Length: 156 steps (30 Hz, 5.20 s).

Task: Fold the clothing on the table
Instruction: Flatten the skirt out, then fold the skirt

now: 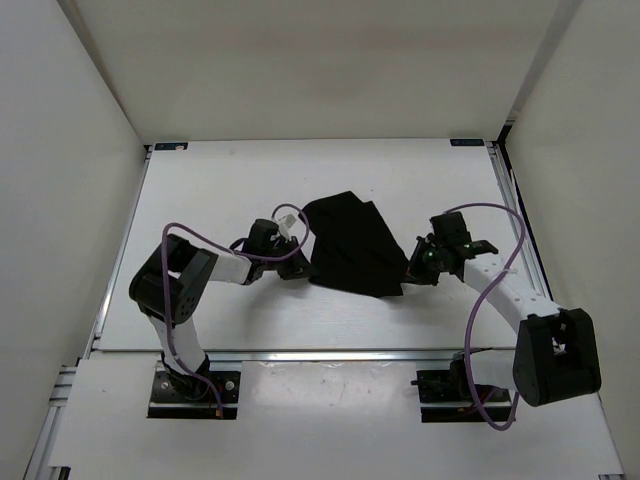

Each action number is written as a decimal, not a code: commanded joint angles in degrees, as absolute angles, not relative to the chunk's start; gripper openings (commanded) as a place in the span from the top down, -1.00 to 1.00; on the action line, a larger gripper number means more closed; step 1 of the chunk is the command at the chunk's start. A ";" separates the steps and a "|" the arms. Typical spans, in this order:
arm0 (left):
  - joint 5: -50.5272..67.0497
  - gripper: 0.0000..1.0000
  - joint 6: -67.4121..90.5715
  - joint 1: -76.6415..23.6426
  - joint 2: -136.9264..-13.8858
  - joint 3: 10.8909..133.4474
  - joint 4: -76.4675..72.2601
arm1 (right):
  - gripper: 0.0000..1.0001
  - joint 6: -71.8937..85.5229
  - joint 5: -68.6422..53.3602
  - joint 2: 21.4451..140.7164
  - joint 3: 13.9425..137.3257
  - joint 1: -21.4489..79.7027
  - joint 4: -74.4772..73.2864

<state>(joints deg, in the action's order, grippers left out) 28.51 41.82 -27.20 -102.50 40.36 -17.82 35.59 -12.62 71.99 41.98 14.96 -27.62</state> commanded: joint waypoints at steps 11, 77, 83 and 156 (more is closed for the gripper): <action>44.98 1.00 51.21 -15.39 -97.02 66.49 -10.44 | 1.00 26.99 -9.16 77.86 67.54 7.91 -33.49; 51.33 1.00 71.82 -11.52 -84.30 25.35 -35.19 | 1.00 29.00 -33.03 61.63 42.13 0.53 -28.00; 52.38 1.00 69.96 -11.86 -77.61 19.08 -25.14 | 1.00 26.81 -33.14 57.92 40.08 1.05 -46.21; 25.58 1.00 65.39 -22.85 -99.49 35.68 -26.72 | 1.00 8.35 -17.33 118.11 89.19 18.38 -39.29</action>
<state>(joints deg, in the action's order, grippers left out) 27.44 68.27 -22.72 -99.66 35.73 -28.08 11.49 -20.34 115.44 81.45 19.92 -38.92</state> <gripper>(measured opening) 0.017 0.002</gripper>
